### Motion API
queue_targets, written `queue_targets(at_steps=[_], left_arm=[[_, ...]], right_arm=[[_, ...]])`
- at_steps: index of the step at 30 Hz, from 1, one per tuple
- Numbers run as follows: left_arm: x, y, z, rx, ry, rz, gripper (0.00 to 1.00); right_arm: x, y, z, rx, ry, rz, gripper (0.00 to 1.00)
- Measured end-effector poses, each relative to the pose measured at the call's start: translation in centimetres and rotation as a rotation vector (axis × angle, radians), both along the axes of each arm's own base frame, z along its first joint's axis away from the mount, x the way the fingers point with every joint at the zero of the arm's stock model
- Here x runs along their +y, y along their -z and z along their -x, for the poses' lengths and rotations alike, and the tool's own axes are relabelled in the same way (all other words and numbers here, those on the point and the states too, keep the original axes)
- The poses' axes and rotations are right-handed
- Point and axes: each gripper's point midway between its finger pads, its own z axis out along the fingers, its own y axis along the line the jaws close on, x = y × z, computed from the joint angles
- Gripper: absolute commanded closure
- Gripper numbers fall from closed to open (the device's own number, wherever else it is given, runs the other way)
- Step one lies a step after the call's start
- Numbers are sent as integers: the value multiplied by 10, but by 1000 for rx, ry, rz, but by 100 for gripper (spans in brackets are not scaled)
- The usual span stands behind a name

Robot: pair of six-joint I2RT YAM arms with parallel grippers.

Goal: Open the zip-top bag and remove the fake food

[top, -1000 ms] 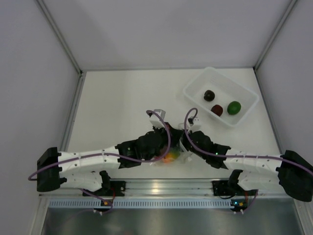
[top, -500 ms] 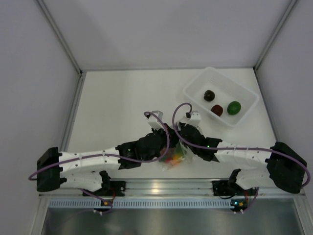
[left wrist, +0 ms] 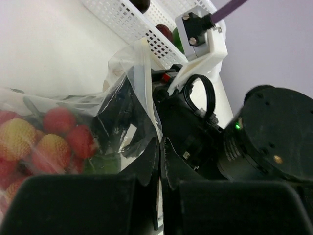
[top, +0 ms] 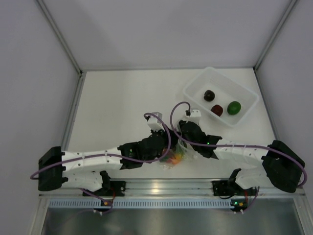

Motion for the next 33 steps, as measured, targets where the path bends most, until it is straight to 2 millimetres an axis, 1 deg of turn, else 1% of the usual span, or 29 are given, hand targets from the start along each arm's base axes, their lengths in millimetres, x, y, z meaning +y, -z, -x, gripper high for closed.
queue_targets(at_steps=[4,7,9,13,17,20,23,24,25,26,27,31,33], left_arm=[[-1,8,0,7,0,-26,100],[-1,13,0,11,0,-41,100],[-1,16,-1,14,0,-50,100],[-3,21,-1,18,0,-63,100],[-3,28,-1,23,-1,-81,100],[-3,34,-3,28,-7,-101,100],[-2,37,-3,30,-9,-110,100],[-3,37,-3,30,-8,-110,100],[-3,37,-3,31,-7,-110,100],[-3,37,-2,31,-6,-110,100],[-3,37,-2,31,-5,-110,100],[-3,38,-2,31,-6,-110,100],[-2,39,-3,31,-11,-113,100]], right_arm=[[-8,23,-7,39,20,54,50],[-7,37,-10,65,20,71,50],[-4,42,-11,74,12,63,49],[5,46,-12,80,-9,29,48],[10,58,-14,94,-7,33,43],[19,64,-17,106,-19,16,41],[23,64,-16,110,-31,-3,54],[24,64,-16,109,-31,-5,65],[23,64,-16,109,-31,-5,72],[22,64,-15,108,-32,-3,76],[20,64,-14,110,-29,-1,85],[11,66,-8,116,-29,21,100],[5,66,-3,116,-33,29,100]])
